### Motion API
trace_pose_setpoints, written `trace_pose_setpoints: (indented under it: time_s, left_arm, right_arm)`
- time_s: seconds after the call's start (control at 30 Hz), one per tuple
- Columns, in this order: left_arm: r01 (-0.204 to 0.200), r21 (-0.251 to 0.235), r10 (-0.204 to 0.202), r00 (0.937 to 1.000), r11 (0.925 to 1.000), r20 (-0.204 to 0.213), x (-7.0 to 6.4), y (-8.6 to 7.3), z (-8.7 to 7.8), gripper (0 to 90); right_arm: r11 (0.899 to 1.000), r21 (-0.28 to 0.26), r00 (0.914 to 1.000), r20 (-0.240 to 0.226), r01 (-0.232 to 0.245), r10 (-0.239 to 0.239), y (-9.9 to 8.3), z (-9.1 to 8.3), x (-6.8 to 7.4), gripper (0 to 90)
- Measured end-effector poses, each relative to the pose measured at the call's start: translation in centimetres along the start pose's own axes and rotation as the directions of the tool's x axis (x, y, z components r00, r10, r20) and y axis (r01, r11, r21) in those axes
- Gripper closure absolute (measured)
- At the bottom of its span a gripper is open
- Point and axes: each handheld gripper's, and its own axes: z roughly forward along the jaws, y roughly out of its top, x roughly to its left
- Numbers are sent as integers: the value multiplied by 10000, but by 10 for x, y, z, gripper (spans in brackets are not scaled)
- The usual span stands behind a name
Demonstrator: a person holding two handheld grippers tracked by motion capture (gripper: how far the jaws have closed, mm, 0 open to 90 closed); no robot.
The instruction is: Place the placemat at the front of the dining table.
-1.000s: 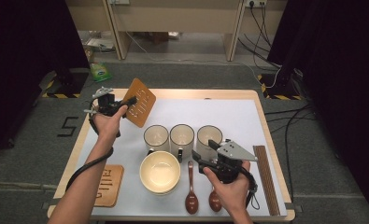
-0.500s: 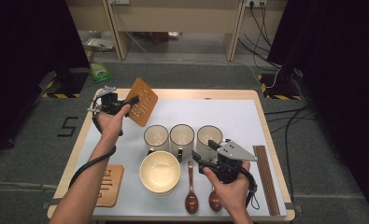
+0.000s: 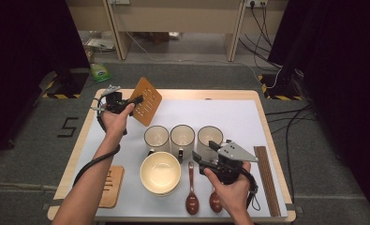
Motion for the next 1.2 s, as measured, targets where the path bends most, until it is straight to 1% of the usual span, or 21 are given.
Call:
trace_pose_setpoints:
  time_s: [0.43, 0.9, 1.2]
  left_arm:
    - [-60, 150, 58, 9999, 9999, 127, -5, -2, 12, 862]
    - [3, 168, -6, 9998, 9999, 207, -7, -4, 19, 861]
    - [-80, 243, 73, 9996, 9997, 264, -11, -5, 24, 861]
  right_arm:
    - [10000, 6, 10000, 1, 9, -9, 0, 0, -1, 307]
    - [10000, 30, 10000, -17, 24, -24, -2, 1, 0, 307]
    - [10000, 32, 10000, -20, 23, -23, -1, 1, -1, 308]
